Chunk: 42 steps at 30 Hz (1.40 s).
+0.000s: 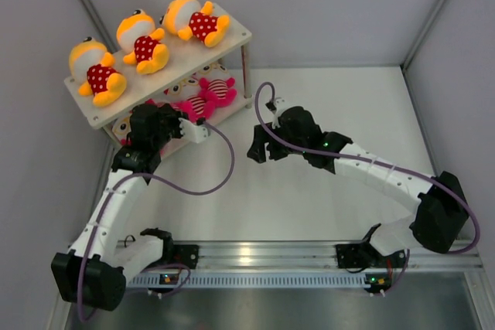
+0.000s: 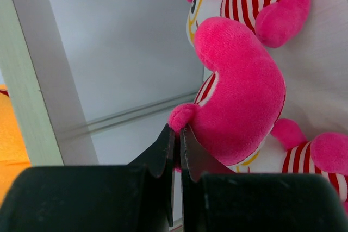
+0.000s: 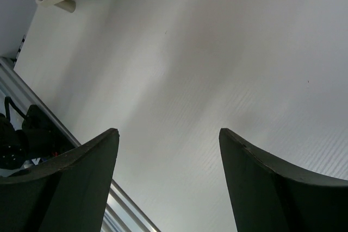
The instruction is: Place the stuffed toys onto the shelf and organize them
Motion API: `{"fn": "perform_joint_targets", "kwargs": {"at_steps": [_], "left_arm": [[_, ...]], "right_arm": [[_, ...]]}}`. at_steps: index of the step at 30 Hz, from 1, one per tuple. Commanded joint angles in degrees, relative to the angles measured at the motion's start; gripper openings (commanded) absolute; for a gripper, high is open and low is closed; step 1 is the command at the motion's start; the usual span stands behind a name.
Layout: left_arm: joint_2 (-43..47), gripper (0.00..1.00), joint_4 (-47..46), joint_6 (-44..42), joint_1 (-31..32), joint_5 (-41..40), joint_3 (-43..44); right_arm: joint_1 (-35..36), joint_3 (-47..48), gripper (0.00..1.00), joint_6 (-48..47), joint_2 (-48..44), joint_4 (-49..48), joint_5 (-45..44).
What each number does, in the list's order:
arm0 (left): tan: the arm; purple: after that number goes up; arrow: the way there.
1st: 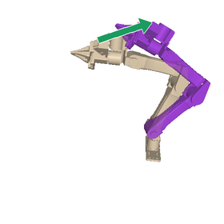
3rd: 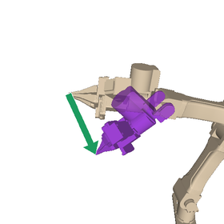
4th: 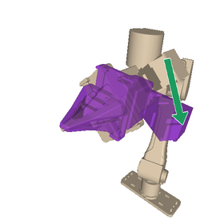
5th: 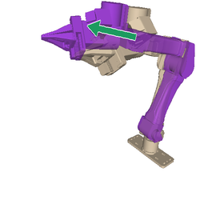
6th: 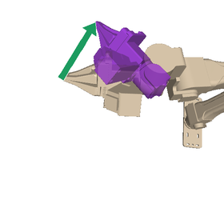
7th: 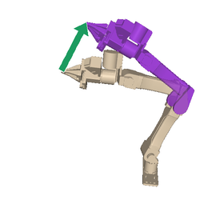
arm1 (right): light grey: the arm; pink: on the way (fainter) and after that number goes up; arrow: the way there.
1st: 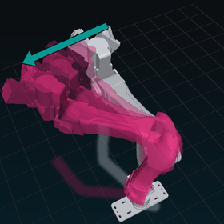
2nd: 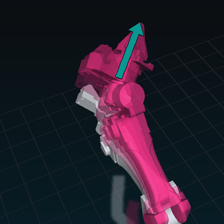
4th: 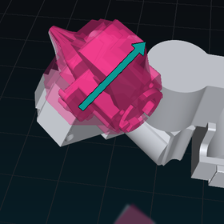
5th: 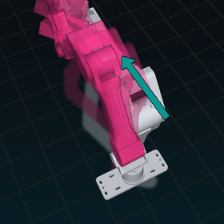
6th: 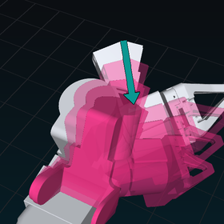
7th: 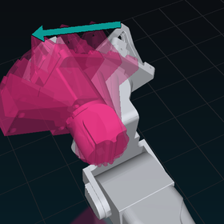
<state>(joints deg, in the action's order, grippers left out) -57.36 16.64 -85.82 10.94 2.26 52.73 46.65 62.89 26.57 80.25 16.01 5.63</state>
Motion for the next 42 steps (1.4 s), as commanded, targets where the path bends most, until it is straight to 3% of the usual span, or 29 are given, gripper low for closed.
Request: {"fn": "perform_joint_targets", "kwargs": {"at_steps": [1, 14, 18, 19, 22, 26, 37, 41, 42], "left_arm": [[0.15, 0.0, -5.04, -1.37, -0.74, 2.92, 1.06], [-3.89, 0.0, -19.01, -1.9, -6.98, 7.4, -7.38], [-5.13, 0.0, -19.81, 2.66, -8.21, 8.46, -6.33], [-5.13, 0.0, -19.63, 7.38, -8.48, 10.03, -5.98], [-4.69, 0.0, -13.49, 12.25, -9.35, 14.33, -5.36], [-2.93, 0.0, -11.91, 12.87, -9.45, 13.74, -9.48], [-1.17, 0.0, 8.57, 7.69, -13.22, 21.29, -5.62], [-1.52, 0.6, 9.72, 8.47, -13.22, 19.8, -4.57], [-1.35, 0.64, 9.9, 8.74, -13.14, 19.8, -4.22]], "right_arm": [[-0.77, -0.23, 0.75, -0.82, -2.64, -1.42, -0.53], [-1.04, -0.93, 0.75, -0.64, -3.34, -1.42, -0.35], [-1.13, -1.37, 0.75, -0.64, -3.78, -1.33, -0.53], [-1.13, -1.46, 0.75, -0.64, -3.78, -1.33, -0.7], [-1.13, -1.55, 0.75, -0.38, -3.7, -1.42, -0.62], [-1.13, -1.55, 0.75, -0.46, -4.04, -1.25, -0.35], [-1.48, -1.55, 0.76, -0.46, -4.4, -1.24, 0.17], [-1.48, -1.55, 0.75, -0.73, -4.75, -0.89, 0.0], [-1.48, -1.55, 0.75, -0.73, -4.92, -0.81, 0.0]]}}
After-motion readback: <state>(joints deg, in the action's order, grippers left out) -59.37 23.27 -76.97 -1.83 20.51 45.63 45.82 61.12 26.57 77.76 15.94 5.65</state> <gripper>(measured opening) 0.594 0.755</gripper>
